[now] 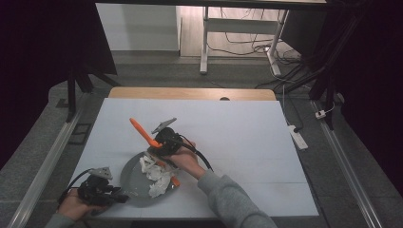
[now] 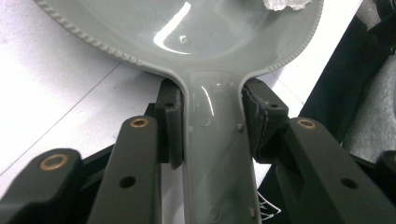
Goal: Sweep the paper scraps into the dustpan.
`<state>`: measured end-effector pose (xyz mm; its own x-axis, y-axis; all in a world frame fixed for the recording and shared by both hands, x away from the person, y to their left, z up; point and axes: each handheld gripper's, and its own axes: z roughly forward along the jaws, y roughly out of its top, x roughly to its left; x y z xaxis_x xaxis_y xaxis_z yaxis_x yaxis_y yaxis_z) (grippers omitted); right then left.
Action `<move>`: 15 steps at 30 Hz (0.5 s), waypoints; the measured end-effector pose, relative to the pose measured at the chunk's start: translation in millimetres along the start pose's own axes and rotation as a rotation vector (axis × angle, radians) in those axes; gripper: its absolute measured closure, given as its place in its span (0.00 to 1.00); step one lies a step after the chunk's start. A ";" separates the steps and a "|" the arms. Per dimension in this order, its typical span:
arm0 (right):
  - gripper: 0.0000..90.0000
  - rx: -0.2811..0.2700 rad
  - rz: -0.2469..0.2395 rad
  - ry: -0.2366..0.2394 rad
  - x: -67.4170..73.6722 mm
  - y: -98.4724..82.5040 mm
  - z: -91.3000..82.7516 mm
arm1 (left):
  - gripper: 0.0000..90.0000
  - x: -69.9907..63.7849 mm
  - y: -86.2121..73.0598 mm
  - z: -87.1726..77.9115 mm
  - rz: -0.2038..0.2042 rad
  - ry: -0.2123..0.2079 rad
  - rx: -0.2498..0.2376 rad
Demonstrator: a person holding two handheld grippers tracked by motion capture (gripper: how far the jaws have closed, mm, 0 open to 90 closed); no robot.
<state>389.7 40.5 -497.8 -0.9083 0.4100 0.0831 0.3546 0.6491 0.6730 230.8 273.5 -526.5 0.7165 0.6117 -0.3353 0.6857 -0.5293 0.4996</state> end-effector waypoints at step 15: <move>0.78 -0.160 -0.022 0.090 22.3 11.7 -39.0 | 0.69 -0.4 0.0 0.4 -0.001 0.003 -0.005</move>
<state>365.0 32.3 -459.3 -0.9343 0.3327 0.1278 0.3010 0.5445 0.7829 230.5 273.0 -526.7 0.7151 0.6144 -0.3332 0.6860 -0.5257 0.5029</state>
